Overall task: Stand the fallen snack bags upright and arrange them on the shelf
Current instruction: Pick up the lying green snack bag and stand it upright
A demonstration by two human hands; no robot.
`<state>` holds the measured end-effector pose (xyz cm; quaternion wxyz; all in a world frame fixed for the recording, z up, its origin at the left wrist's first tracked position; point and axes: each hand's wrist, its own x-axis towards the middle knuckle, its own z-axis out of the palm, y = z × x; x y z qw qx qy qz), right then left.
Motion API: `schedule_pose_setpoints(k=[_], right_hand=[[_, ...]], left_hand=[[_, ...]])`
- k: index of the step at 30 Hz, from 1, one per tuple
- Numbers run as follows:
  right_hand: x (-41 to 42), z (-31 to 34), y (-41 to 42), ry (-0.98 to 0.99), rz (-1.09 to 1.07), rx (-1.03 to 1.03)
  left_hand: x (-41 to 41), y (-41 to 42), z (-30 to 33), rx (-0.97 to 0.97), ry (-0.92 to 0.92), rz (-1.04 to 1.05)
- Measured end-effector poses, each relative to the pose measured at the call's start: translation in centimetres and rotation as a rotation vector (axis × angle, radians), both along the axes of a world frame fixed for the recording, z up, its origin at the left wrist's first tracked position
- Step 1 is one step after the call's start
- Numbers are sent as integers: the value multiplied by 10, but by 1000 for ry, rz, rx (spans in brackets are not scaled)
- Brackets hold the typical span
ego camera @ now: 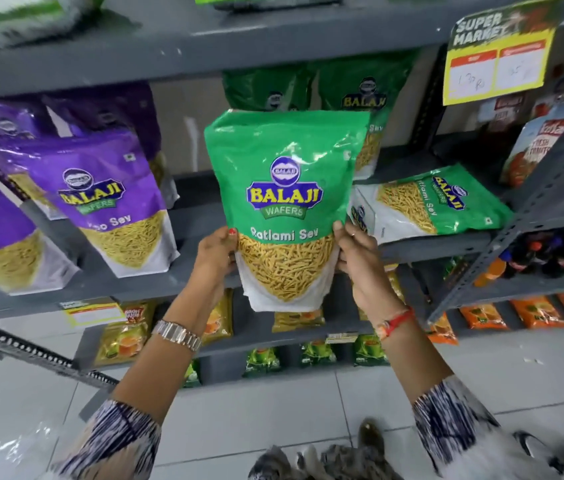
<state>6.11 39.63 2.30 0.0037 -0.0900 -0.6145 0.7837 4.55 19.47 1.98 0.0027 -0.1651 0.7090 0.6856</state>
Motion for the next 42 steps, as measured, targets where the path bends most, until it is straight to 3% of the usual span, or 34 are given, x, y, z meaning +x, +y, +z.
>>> schedule_pose_setpoints(k=[8,20,24,27,30,32,35,38,40,42], right_hand=[[-73,6,-9,-65,209,100],[-109,-6,1,-107,231,103],[-101,-6,9,-24,247,96],[-90,-16,30,35,125,104],[-77,-34,59,40,-182,-46],[-70,-44,79,-37,-430,-123],[-70,-60,104,-221,-644,-122],[-75,-71,120,-383,-635,-254],[-80,-72,127,-434,-551,-301],[-84,-68,133,-430,-474,-369]], left_hand=[[-52,-14,-3,-20,56,108],[-86,-1,-13,-22,67,126],[-80,10,-23,5,198,272],[-59,32,-34,-100,371,516],[-40,70,-37,-147,530,654],[-35,103,-34,-122,625,532],[-45,147,-29,-221,691,120],[-86,174,-22,-545,602,-261],[-124,190,-16,-726,487,-399],[-157,208,-4,-788,314,-470]])
